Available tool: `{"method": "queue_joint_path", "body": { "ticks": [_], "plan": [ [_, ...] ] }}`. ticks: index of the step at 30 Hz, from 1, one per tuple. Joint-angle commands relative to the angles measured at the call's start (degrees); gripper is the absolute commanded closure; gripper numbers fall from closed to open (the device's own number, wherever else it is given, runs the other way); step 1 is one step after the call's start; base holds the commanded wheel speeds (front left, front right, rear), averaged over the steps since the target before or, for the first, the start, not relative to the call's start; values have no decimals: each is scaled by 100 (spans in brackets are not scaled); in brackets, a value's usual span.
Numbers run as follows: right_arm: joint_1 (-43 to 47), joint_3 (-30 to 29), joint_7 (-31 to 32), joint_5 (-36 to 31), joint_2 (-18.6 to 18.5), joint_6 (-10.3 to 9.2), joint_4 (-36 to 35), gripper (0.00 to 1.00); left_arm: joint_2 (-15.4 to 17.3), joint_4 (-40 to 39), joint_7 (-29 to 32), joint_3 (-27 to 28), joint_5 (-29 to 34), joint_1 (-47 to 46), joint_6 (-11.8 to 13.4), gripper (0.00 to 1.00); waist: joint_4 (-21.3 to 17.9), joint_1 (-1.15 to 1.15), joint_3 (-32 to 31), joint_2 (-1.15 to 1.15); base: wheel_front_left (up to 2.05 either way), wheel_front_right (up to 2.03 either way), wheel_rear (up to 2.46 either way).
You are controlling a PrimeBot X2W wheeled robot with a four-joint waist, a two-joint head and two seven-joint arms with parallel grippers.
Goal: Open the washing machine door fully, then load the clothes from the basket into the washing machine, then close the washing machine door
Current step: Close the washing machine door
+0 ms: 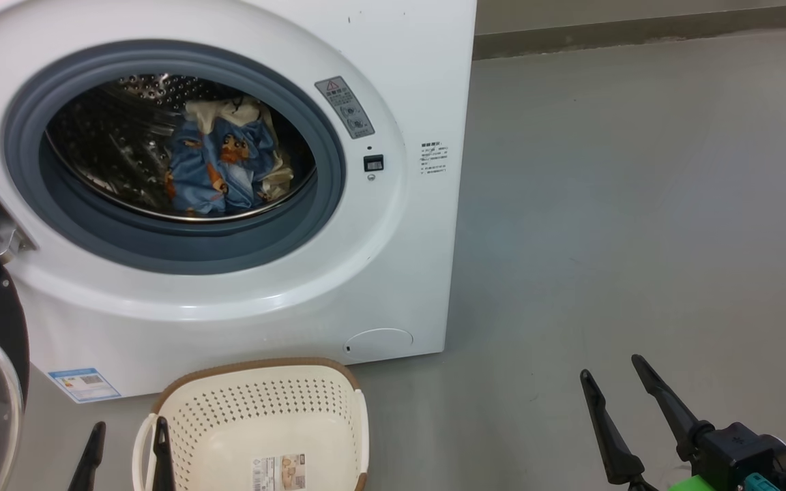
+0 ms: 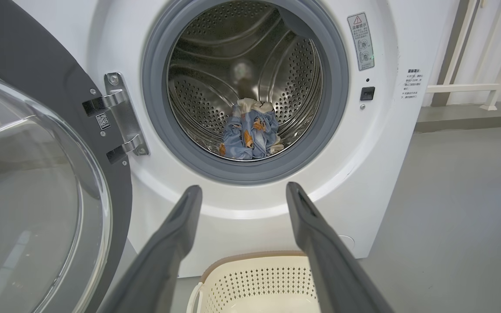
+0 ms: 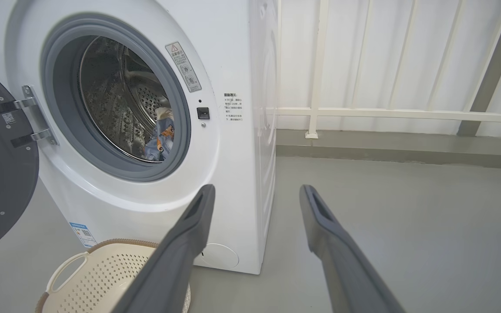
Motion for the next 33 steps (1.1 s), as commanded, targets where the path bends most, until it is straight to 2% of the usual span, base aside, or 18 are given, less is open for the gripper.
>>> {"method": "queue_joint_path", "body": {
  "ticks": [1, 17, 33],
  "plan": [
    [-89, 113, 7, -42, -36, 9, -150, 0, 71, -89, -70, 245, 59, -135, -30, 0, -3, 0, 4, 0, 0, 0, 0],
    [-115, 106, -47, -31, -24, 9, -87, 0, 70, -11, -70, 263, 121, -197, -84, 0, -40, 0, 7, 0, -7, 7, 0],
    [-140, 94, -31, -28, -18, 9, -99, 0, 18, 58, -70, 329, 166, -247, -207, 0, 8, 0, 32, 0, -93, 93, 0]
  ]
}}
